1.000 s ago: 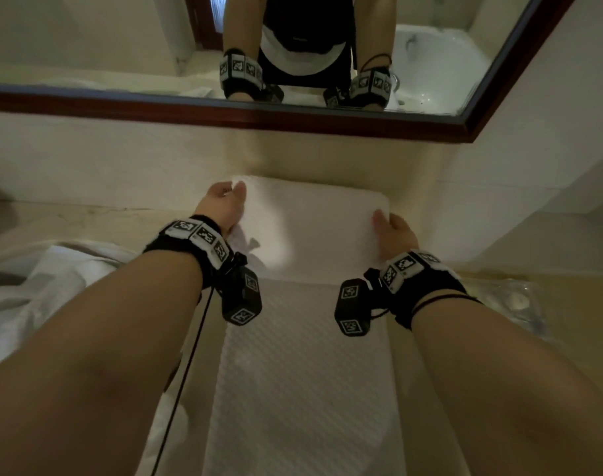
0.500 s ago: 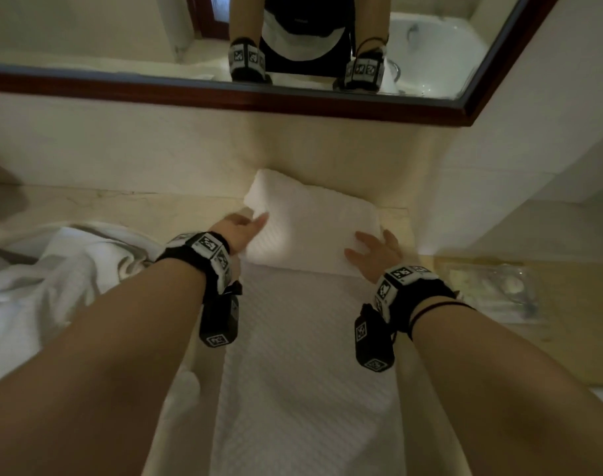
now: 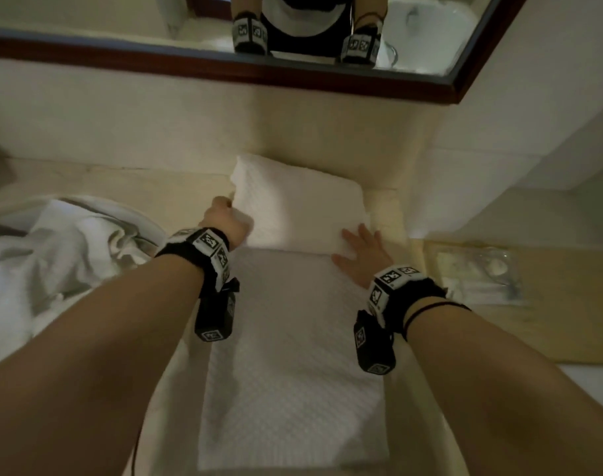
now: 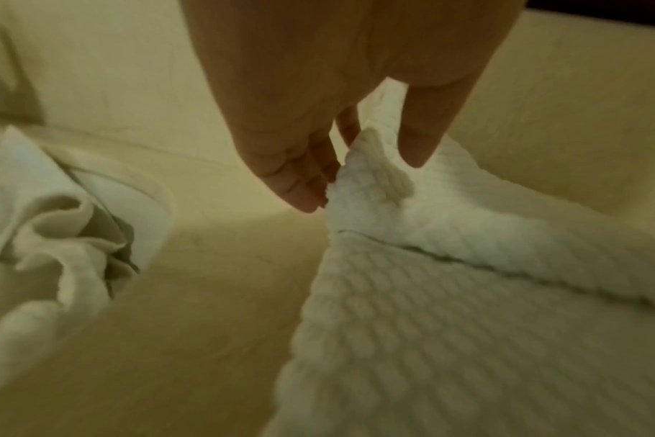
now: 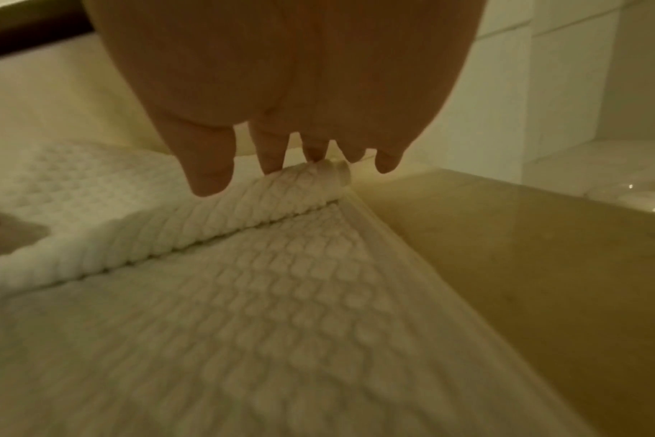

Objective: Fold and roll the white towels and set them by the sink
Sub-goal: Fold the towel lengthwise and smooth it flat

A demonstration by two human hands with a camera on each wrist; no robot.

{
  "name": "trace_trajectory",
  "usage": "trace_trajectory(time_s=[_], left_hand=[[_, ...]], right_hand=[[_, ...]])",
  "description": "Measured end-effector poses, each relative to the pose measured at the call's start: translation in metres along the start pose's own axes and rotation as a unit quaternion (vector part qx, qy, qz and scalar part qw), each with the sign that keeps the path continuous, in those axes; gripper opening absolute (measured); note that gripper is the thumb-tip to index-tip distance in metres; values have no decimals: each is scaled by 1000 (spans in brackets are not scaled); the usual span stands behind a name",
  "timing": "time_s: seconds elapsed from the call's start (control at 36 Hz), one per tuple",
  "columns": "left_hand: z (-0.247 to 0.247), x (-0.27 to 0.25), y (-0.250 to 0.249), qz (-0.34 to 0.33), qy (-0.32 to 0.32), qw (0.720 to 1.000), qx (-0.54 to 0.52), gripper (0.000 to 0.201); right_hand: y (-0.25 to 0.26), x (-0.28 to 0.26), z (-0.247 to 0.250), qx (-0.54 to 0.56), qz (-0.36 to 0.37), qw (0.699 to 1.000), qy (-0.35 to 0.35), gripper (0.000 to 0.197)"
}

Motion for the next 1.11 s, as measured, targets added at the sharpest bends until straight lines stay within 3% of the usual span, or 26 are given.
trace_trajectory(time_s=[0.17,0.31,0.5,0.67,0.83,0.97,1.11], left_hand=[[10,-42,24,-56,37,987,147,73],[8,-74,45,-127,108,958,234,77],[-8,-136,96,-150,193,919,308,71],[-23,-196,158,-207,274,842,417,76],[-18,-227,196,-254,252,812,462,87],[-11,-233,178,-232,229,817,475,63],[-13,-236,165,-231,231,786,525,72]], right_hand=[[2,-39,-6,-56,13,998,16,71],[13,-84,-19,-120,39,992,28,72],[22,-147,-87,-172,55,983,42,71],[23,-184,-154,-189,19,979,69,76],[10,-212,-179,-184,18,982,47,81],[4,-220,-185,-186,27,982,27,81],[-3,-225,-180,-172,44,984,-6,75]])
Point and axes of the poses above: each hand's wrist, its own x-axis towards the middle knuckle, its own z-axis out of the back of the hand, y = z × x, the point moved 2 cm from there along x, towards the middle knuckle, and after that the axes turned 9 degrees about -x, right-handed, at the moved point
